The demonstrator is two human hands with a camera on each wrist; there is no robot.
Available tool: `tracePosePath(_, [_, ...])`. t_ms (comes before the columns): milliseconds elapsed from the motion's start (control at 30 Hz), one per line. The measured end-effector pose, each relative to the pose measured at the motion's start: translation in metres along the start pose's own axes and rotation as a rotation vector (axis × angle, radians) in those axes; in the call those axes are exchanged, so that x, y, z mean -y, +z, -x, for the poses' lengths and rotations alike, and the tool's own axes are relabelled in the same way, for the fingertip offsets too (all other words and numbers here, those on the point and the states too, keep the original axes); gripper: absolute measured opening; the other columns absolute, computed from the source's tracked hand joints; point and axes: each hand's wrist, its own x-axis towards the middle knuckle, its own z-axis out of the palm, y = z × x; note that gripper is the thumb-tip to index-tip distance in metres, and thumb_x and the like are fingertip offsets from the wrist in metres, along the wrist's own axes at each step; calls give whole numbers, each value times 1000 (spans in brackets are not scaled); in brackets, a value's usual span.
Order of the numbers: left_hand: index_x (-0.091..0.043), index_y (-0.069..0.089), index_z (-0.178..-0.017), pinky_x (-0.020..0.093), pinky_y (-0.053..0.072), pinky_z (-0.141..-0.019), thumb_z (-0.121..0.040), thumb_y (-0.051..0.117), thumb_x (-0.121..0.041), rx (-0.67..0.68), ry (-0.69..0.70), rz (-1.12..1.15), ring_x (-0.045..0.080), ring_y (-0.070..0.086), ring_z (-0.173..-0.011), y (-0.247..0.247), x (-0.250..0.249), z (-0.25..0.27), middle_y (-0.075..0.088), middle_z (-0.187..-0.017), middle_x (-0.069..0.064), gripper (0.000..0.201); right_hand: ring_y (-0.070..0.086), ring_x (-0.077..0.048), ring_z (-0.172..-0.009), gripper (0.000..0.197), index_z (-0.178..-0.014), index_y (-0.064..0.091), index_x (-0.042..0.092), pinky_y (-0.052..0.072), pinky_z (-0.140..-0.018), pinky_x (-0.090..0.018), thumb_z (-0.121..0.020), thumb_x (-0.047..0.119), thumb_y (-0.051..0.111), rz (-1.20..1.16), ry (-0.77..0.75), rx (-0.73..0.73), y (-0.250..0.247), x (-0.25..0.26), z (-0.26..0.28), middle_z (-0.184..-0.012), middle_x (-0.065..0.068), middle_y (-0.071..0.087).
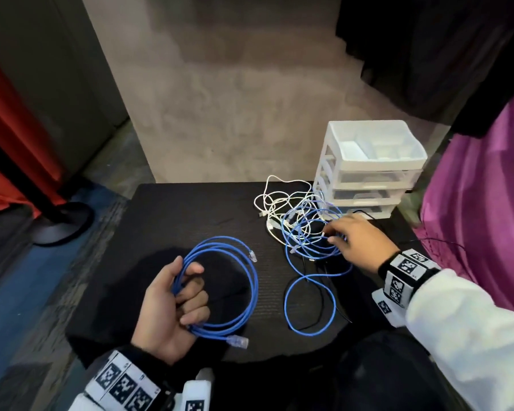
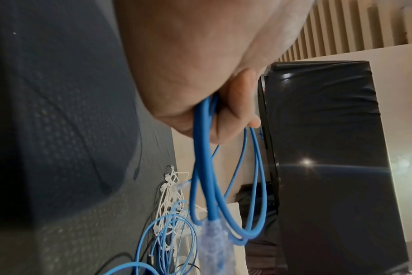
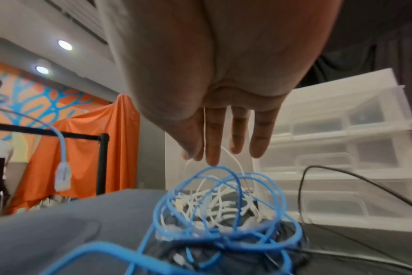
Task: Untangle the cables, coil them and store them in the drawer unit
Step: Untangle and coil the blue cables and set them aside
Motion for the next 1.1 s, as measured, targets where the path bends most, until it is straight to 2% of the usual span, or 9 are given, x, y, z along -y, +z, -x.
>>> tracePosePath(167, [-16, 58, -78, 18, 10, -32, -98, 51, -44, 25, -19, -24, 6, 4, -45, 7, 5, 4, 8, -61, -9, 35, 65, -14, -98, 8, -101, 75, 26, 46, -91, -27, -99, 29, 68, -408, 52, -133, -28, 72, 34, -98, 13, 75])
tracePosePath(267, [-15, 58, -78, 16, 14, -30, -99, 50, -43, 58, -33, -34, 6, 6, -44, 14, 9, 4, 8, -60, -8, 36, 71, -15, -100, 20, -111, 73, 24, 55, -93, -30, -98, 37, 65, -937, 77, 74, -35, 135, 67, -103, 1, 76])
tracePosePath(367, [-14, 59, -79, 16, 18, -29, -100, 49, -43, 99, -45, -52, 6, 7, -42, 21, 13, 3, 9, -58, -8, 37, 68, -22, -87, 17, -118, 64, 18, 60, -73, -39, -101, 21, 64, -1169, 142, 170, -16, 170, 85, -95, -20, 64])
tracePosePath(500, [-10, 69, -95, 22, 42, -42, -104, 48, -46, -22, 22, -298, 6, 28, -42, 20, 19, 0, 31, -58, -6, 42, 68, -21, -66, 7, -106, 58, 8, 52, -53, -29, -101, 3, 61, -1367, 290, 35, -3, 176, 90, -78, -15, 60])
tracePosePath(633, [-13, 75, -113, 40, 63, -65, -106, 48, -43, -123, 114, -675, 17, 66, -70, 5, 22, 1, 67, -85, 7, 41, 68, -22, -65, 4, -103, 63, 5, 52, -47, -28, -100, 2, 62, -1337, 287, -70, -10, 169, 92, -77, -10, 67])
tracePosePath(767, [-17, 72, -113, 34, 61, -57, -107, 45, -42, -116, 141, -952, 18, 74, -76, -4, 11, 8, 77, -101, 11, 38, 71, -22, -70, 10, -99, 69, 12, 54, -54, -39, -101, 5, 63, -1188, 254, -112, -11, 163, 97, -80, -8, 70])
tracePosePath(867, [-25, 74, -100, 30, 56, -51, -106, 47, -42, -175, 274, -1141, 16, 69, -61, -10, 4, 9, 74, -84, 5, 33, 71, -24, -73, 14, -93, 71, 22, 58, -67, -45, -101, 12, 65, -983, 207, -124, -6, 158, 106, -85, -8, 71])
tracePosePath(967, [-27, 76, -90, 23, 41, -49, -106, 47, -45, -279, 502, -1158, 14, 48, -48, -21, -8, 9, 53, -59, -4, 38, 59, -10, -59, 15, -88, 68, 26, 55, -57, -33, -100, 17, 66, -786, 180, -83, -6, 150, 117, -84, -3, 67])
tracePosePath(1100, [-12, 68, -90, 18, 18, -39, -109, 44, -35, -187, 542, -820, 9, 22, -46, -5, -13, 22, 29, -54, -8, 39, 59, -30, -68, 8, -91, 70, 24, 58, -53, -37, -99, 21, 68, -843, 189, 71, -8, 155, 129, -84, -5, 67])
